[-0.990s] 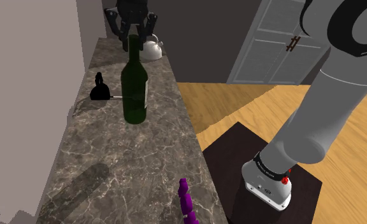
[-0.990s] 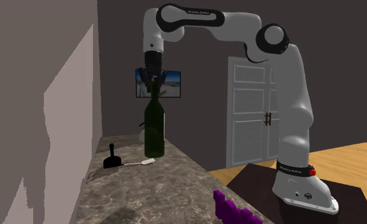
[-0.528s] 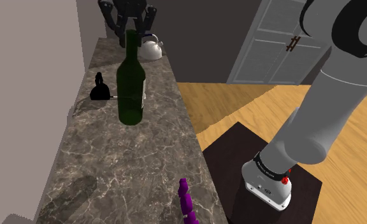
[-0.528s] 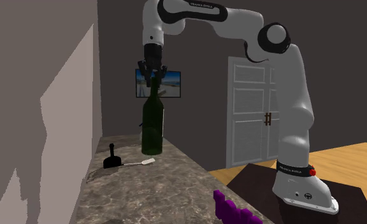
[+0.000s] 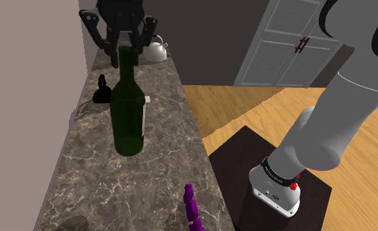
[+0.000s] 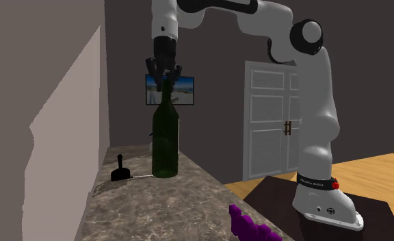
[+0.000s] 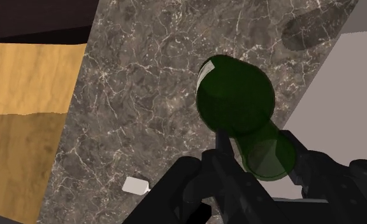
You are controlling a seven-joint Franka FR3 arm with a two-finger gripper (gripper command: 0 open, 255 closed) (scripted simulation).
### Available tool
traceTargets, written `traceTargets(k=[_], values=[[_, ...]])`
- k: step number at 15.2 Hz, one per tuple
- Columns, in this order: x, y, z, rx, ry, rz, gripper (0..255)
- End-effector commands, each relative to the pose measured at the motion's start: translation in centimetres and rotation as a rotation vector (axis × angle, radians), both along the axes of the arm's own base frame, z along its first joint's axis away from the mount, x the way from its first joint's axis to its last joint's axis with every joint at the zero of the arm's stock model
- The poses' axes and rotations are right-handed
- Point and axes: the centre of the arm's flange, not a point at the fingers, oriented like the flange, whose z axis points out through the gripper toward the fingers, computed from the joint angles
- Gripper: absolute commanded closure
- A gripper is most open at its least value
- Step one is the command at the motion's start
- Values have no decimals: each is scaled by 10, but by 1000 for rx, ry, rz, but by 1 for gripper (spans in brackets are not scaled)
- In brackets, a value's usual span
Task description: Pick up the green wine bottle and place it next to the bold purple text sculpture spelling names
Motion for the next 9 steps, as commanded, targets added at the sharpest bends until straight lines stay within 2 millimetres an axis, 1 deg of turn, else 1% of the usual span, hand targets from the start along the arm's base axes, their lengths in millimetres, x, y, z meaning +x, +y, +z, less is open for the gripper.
traceTargets(k=[1, 9], values=[[-20, 15, -1, 0, 0, -1, 255], [-99, 85, 0, 0, 0, -1, 255]])
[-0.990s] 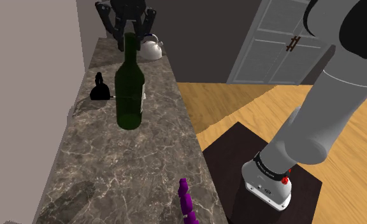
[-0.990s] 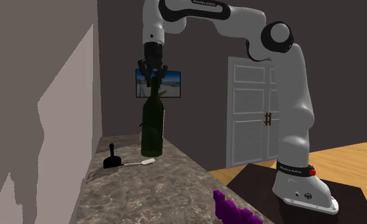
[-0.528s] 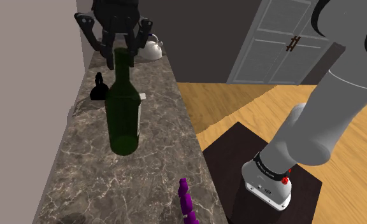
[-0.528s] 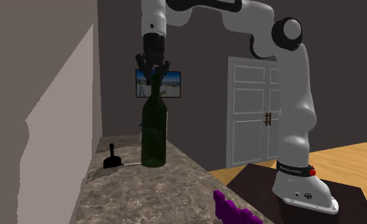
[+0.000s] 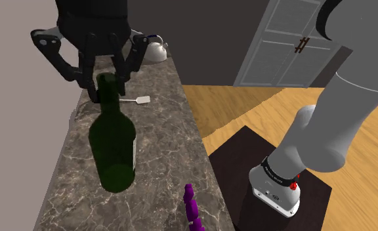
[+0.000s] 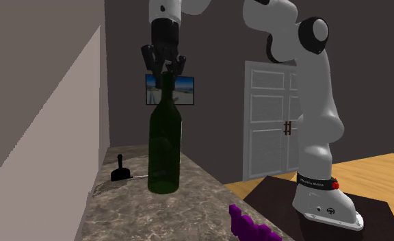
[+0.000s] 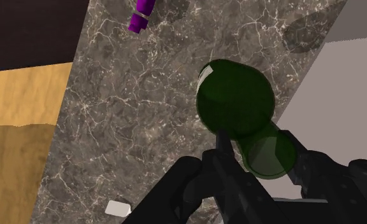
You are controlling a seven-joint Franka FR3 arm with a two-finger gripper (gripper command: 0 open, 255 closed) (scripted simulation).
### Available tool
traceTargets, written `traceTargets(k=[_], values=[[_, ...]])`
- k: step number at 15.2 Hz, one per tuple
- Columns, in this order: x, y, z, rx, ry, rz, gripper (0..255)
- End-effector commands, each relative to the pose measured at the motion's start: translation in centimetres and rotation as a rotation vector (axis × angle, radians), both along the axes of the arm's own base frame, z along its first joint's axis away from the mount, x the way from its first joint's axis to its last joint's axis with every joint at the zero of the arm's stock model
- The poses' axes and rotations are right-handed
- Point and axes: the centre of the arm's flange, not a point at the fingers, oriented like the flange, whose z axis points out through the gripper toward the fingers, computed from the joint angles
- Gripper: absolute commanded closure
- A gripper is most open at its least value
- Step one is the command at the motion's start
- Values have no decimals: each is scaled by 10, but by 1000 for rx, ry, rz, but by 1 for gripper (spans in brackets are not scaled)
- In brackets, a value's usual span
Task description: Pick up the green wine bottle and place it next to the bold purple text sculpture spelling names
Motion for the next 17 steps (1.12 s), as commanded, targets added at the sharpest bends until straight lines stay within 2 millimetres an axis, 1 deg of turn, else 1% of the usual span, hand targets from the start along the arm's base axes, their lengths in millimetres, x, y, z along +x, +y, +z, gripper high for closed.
traceTargets(k=[1, 17], values=[[-21, 14, -3, 0, 0, -2, 255], [-179, 154, -2, 0, 0, -2, 255]])
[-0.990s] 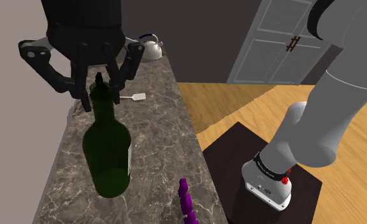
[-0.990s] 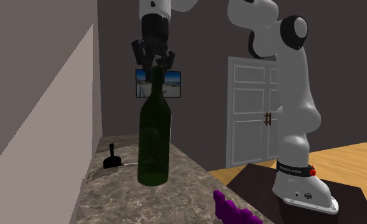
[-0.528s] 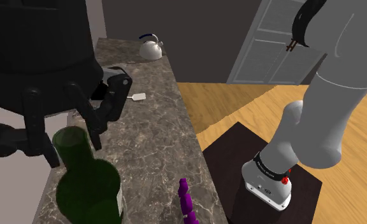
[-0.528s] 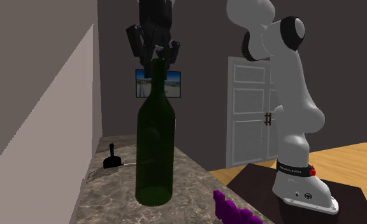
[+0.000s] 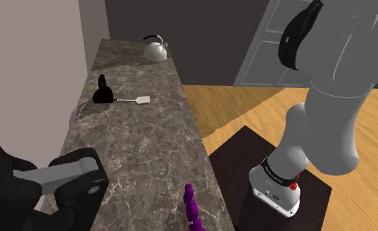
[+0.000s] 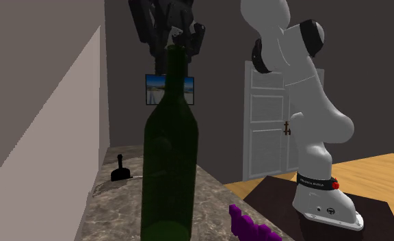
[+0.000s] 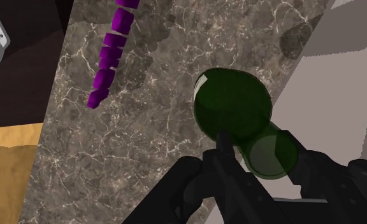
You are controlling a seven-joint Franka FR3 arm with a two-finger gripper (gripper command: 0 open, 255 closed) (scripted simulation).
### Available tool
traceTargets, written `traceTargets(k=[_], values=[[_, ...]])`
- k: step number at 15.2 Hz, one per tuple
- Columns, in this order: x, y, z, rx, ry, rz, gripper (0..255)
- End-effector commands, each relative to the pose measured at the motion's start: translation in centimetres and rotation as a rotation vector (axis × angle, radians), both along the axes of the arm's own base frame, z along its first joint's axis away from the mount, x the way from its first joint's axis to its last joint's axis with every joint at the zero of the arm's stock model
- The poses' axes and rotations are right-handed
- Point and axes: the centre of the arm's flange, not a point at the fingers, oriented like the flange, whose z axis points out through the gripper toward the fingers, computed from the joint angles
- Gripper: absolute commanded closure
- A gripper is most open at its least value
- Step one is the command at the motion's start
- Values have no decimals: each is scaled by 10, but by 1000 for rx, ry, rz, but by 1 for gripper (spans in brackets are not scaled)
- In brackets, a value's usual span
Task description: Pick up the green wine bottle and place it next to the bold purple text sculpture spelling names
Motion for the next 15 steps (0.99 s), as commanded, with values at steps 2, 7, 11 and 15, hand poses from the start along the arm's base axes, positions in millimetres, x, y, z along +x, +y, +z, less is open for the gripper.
traceTargets(k=[2, 7, 11, 15], values=[[-29, 28, -1, 0, -1, -2, 255], [-56, 52, -17, 0, -1, -2, 255], [-56, 52, -38, 0, -1, -2, 255], [-56, 52, -59, 0, -1, -2, 255]])
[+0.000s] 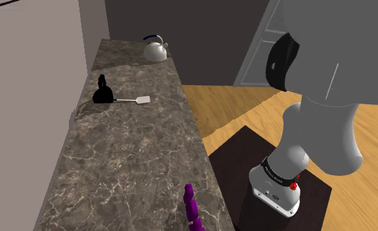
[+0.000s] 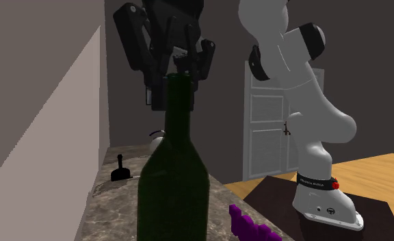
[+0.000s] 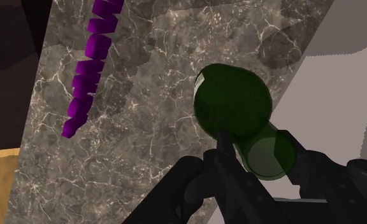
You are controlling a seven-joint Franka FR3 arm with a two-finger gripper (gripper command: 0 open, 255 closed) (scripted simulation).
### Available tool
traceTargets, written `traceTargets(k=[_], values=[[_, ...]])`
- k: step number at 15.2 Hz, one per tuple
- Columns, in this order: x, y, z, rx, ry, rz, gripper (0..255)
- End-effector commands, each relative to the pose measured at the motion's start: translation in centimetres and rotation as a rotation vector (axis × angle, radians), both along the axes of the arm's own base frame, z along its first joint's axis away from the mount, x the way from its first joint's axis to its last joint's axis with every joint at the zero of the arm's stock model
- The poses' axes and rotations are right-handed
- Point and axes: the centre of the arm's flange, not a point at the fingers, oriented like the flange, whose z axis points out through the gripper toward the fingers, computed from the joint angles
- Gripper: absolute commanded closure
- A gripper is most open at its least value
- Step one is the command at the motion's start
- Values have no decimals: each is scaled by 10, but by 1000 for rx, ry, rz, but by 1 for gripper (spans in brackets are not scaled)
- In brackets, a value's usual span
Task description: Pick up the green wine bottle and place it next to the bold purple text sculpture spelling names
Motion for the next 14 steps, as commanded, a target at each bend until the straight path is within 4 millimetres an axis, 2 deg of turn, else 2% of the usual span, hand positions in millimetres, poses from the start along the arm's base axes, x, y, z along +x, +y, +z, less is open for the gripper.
traceTargets(k=[1, 14], values=[[-1, -1, -10, 1, 0, 0, 255], [-1, -1, -79, 1, 0, 0, 255]])
